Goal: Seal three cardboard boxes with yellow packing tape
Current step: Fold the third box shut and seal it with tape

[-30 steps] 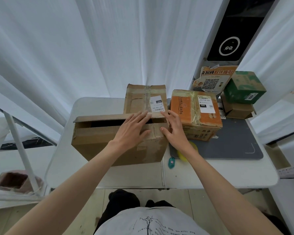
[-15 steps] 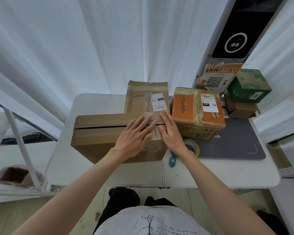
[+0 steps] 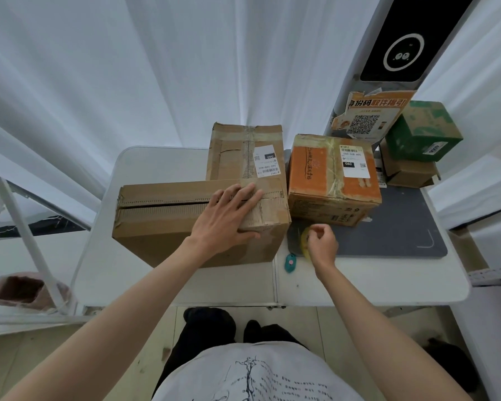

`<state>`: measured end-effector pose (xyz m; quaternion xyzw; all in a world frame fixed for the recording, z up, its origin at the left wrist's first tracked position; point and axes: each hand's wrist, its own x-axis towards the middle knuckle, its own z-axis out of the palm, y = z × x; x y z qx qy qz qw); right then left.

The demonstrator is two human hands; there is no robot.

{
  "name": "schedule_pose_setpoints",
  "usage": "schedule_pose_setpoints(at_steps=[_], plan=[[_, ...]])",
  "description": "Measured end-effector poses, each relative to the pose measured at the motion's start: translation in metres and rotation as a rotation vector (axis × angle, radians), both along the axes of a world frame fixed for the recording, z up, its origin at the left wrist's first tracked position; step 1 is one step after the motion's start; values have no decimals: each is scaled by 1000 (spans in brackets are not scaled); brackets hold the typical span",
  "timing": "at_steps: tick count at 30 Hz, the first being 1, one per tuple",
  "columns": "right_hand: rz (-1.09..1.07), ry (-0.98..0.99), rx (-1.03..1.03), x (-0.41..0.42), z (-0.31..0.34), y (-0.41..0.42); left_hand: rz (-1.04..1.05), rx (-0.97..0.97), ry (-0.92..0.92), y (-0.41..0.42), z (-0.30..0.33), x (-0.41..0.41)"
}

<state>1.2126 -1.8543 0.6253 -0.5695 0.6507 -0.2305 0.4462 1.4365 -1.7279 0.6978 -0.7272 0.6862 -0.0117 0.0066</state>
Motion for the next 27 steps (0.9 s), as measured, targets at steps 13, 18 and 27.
schedule_pose_setpoints(at_steps=[13,18,27], plan=[[319,489,144,-27,-82,-17,20,-36,37,0,-1,-2],[54,321,144,-32,-71,-17,23,-53,56,-1,-1,-3],[-50,-263,-107,-32,4,7,33,-43,128,-1,0,-1]])
